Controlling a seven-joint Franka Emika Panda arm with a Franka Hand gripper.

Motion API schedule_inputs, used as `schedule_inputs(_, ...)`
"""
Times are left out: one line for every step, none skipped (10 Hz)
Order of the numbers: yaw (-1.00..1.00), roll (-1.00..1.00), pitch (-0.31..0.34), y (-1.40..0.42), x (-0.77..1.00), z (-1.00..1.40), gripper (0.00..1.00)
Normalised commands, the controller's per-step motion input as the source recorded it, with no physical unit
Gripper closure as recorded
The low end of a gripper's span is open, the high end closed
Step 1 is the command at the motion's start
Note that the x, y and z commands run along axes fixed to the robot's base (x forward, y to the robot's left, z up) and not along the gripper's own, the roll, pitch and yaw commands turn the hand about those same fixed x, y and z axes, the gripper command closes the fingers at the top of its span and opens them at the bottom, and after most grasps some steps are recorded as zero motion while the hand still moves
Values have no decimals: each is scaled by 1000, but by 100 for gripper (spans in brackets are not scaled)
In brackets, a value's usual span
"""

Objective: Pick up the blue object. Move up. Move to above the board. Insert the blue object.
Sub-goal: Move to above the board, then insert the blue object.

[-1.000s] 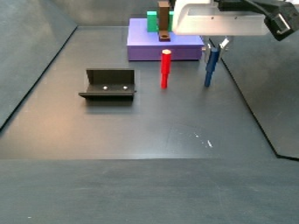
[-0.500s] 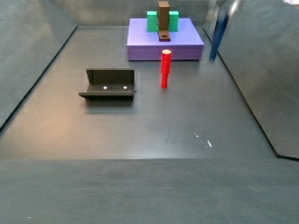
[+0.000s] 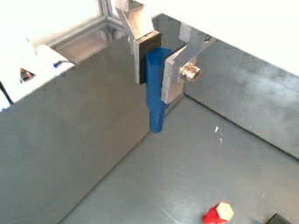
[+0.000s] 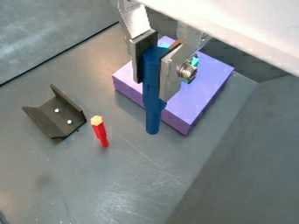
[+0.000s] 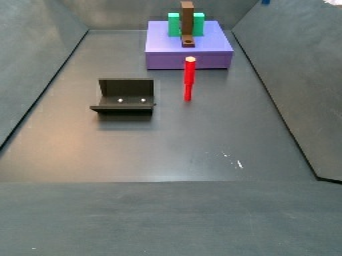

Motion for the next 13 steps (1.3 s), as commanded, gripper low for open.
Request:
schedule_inputs(159, 156, 138, -1400, 787, 224, 100)
schedule_inputs(149, 175, 147, -1400, 786, 221, 100)
schedule_inputs(119, 167, 196, -1400, 837, 203, 100)
schedule_inputs(62, 52, 203, -1400, 880, 218, 100)
schedule_inputs(30, 14, 173, -1400, 856, 242, 100)
schedule_inputs(30, 44, 134, -1400, 845, 235, 100)
schedule_inputs(17, 32, 135, -1400, 917, 231, 100)
schedule_inputs(15, 44, 149, -714, 508, 127, 100)
schedule_inputs(0, -6, 0, 0, 0, 0, 100)
schedule_inputs(0, -20, 0, 0, 0, -3, 100)
schedule_inputs(0, -33, -3, 0, 0, -6, 100)
schedule_inputs(0, -44, 0, 0, 0, 0, 100)
schedule_inputs(0, -117, -13, -49, 0, -6, 100)
